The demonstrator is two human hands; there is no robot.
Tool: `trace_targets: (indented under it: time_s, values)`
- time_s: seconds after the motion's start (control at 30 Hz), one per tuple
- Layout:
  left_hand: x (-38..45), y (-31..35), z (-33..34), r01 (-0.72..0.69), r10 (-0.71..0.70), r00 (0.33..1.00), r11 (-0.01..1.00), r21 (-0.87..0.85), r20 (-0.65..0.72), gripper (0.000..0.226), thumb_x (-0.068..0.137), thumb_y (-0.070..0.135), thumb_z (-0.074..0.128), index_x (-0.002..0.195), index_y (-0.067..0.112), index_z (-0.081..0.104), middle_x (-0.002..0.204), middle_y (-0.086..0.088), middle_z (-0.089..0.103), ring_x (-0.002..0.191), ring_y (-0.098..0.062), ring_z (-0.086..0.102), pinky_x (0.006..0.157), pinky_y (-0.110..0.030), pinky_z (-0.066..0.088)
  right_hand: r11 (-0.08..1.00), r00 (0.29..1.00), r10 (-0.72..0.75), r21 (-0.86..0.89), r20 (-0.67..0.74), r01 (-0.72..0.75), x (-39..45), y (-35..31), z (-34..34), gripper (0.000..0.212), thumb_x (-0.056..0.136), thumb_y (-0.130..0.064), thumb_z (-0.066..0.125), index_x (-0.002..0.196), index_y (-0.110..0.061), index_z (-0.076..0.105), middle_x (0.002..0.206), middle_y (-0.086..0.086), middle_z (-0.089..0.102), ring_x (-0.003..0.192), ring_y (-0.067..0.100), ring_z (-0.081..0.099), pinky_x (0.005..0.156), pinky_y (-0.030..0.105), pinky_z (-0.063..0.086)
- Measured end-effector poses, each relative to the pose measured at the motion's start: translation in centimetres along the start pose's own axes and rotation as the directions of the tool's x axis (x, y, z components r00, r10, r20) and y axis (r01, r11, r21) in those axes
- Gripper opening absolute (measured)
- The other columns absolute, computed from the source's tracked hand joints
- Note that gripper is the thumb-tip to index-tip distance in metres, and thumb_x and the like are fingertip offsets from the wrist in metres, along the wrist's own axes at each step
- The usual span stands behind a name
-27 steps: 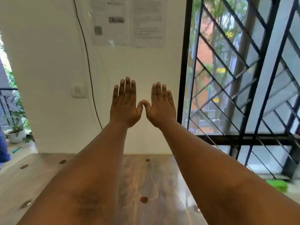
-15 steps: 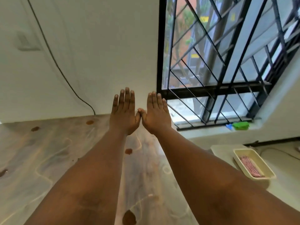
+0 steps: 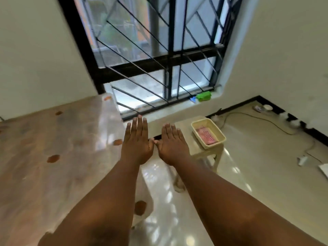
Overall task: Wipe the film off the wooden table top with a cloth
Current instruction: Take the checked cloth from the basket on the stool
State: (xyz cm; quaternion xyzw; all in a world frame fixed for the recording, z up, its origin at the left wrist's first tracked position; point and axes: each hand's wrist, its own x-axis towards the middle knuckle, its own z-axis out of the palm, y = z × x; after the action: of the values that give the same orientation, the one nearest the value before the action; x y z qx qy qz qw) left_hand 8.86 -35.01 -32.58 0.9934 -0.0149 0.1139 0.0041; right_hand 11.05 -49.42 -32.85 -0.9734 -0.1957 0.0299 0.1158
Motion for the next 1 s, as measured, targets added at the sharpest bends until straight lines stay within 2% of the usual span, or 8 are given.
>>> trace_targets:
  time_s: [0.1,0.23,0.4,0.57,0.8,1.0]
  values:
    - [1.0,7.4,3.2,-0.007,0.011,0.993,0.999,-0.036,0.115,0.074,0.099,0.044,0.023,0.148,0.005,-0.016,0.156,-0.015,-0.022,0.143,-0.027,-0.024,0.114,-0.041,-0.020,0.998,0.994,0.068,-0.001,0.084,-0.068,-2.0,7.7,0.4,0.071,0.099,-0.054,0.009,0.150,-0.007,-0.007,0.159,0.011,-0.012,0.145,0.023,-0.015,0.117,0.040,-0.009]
    - [2.6,14.9,6.3,-0.043,0.050,0.976,0.998,-0.034,0.212,0.073,0.098,0.046,0.017,0.148,0.003,-0.016,0.157,-0.015,-0.021,0.144,-0.027,-0.023,0.111,-0.041,-0.023,0.985,0.974,0.163,0.032,0.154,-0.170,-4.3,15.1,0.7,0.072,0.099,-0.054,0.010,0.150,-0.007,-0.007,0.159,0.011,-0.011,0.145,0.025,-0.014,0.116,0.040,-0.010]
    - [4.9,19.8,8.4,-0.076,0.091,0.952,0.995,-0.061,0.293,0.075,0.096,0.050,0.013,0.146,0.004,-0.020,0.156,-0.014,-0.023,0.143,-0.026,-0.025,0.111,-0.040,-0.024,0.975,0.959,0.212,0.023,0.189,-0.220,-4.8,20.6,0.7,0.071,0.099,-0.052,0.012,0.151,-0.006,-0.005,0.159,0.012,-0.007,0.146,0.025,-0.010,0.117,0.040,-0.006]
    - [7.7,20.9,10.7,-0.134,0.144,0.930,0.990,-0.052,0.338,0.076,0.097,0.052,0.013,0.147,0.004,-0.017,0.157,-0.015,-0.021,0.142,-0.027,-0.025,0.116,-0.045,-0.016,0.973,0.942,0.221,0.015,0.254,-0.232,-2.4,23.9,1.8,0.073,0.099,-0.055,0.012,0.151,-0.007,-0.005,0.160,0.011,-0.006,0.146,0.024,-0.010,0.118,0.041,-0.004]
    - [14.6,19.6,15.4,-0.162,0.172,0.887,0.985,-0.061,0.428,0.077,0.096,0.056,0.013,0.147,0.008,-0.019,0.157,-0.012,-0.021,0.142,-0.023,-0.026,0.106,-0.038,-0.029,0.990,0.919,0.138,-0.058,0.370,-0.125,4.0,27.5,4.0,0.064,0.101,-0.043,0.020,0.151,-0.009,-0.002,0.160,0.011,-0.004,0.146,0.025,-0.006,0.115,0.040,-0.004]
    - [21.1,18.3,19.1,-0.247,0.246,0.864,0.967,-0.056,0.440,0.076,0.095,0.058,0.013,0.144,0.011,-0.022,0.156,-0.011,-0.021,0.143,-0.023,-0.024,0.106,-0.038,-0.027,0.973,0.866,0.228,-0.074,0.445,-0.219,10.4,30.9,5.6,0.063,0.100,-0.037,0.018,0.151,-0.006,-0.002,0.159,0.014,-0.002,0.146,0.028,-0.004,0.117,0.041,0.002]
